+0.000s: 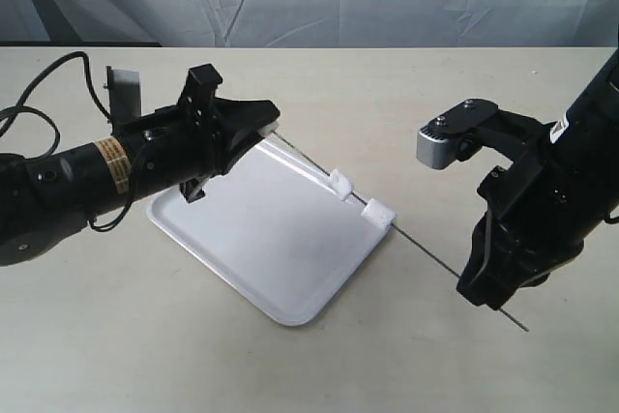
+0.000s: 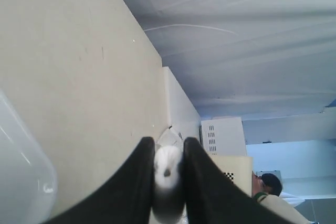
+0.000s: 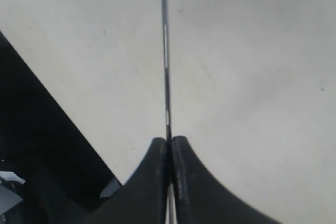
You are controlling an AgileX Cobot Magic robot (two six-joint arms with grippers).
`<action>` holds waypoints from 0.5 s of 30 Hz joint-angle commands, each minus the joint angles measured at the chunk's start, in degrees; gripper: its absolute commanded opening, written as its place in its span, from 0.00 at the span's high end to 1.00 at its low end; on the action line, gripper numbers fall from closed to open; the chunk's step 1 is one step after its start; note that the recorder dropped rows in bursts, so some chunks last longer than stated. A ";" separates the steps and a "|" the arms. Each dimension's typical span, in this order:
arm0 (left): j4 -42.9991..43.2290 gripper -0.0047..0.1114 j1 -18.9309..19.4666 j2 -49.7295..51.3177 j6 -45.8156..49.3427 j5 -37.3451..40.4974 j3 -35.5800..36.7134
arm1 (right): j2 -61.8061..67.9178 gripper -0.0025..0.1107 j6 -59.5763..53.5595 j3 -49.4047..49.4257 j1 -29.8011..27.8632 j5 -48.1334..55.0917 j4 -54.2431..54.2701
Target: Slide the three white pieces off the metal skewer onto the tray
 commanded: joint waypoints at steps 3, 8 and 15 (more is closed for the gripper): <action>5.71 0.80 6.62 0.04 0.20 -1.78 -0.21 | -0.66 0.98 -0.11 0.20 0.07 1.83 -1.50; 13.06 0.80 9.98 0.04 0.36 1.55 -0.21 | -0.66 0.98 1.05 0.20 0.07 0.68 -1.98; 10.41 0.80 0.47 5.45 13.54 20.31 -0.48 | -0.66 0.98 4.64 0.20 0.07 -2.36 -2.45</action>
